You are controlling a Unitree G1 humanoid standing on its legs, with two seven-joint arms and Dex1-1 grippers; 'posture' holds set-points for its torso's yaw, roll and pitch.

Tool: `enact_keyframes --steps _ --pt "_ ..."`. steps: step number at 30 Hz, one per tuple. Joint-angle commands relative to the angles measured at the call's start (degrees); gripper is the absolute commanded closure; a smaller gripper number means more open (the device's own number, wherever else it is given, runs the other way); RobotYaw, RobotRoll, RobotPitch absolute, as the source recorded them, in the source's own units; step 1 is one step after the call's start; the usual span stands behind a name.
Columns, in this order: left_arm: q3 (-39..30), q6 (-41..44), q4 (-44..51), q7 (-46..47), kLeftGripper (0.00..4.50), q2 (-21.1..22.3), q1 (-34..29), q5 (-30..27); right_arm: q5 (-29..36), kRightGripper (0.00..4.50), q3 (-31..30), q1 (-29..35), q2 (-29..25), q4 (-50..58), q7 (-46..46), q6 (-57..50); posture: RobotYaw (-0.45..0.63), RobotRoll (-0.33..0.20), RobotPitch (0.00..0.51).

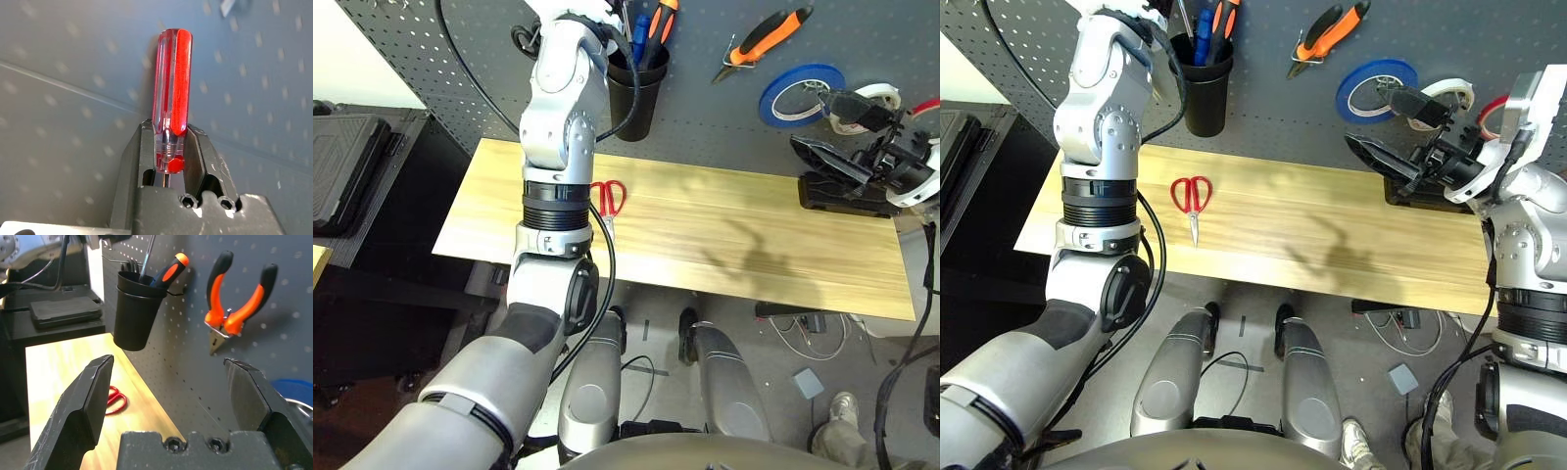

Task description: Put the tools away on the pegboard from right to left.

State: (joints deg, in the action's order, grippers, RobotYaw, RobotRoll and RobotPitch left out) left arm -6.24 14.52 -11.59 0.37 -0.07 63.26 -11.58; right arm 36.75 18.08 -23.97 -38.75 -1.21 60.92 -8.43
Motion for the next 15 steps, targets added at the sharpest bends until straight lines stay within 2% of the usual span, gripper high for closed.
enact_keyframes --steps 1,4,9,15 --pt "1.95 -0.40 0.65 -0.77 2.96 0.41 -1.24 1.79 -0.63 0.00 -0.16 0.39 0.26 0.53 0.03 0.99 0.09 0.000 0.269" --pt "2.13 -0.24 1.35 -0.70 1.97 1.18 -1.76 2.40 -1.03 0.00 -0.62 -0.31 0.68 -0.17 0.00 1.45 0.10 0.000 0.272" --pt "1.73 0.09 2.82 -0.24 0.06 2.43 -1.83 3.39 -1.44 0.00 -1.15 -0.85 1.33 -0.85 0.31 1.87 0.12 0.000 0.275" --pt "0.83 3.24 9.93 0.59 0.03 4.94 -2.63 3.75 -0.99 0.00 -1.86 -1.01 1.96 -0.43 0.88 1.23 0.13 0.000 0.279"
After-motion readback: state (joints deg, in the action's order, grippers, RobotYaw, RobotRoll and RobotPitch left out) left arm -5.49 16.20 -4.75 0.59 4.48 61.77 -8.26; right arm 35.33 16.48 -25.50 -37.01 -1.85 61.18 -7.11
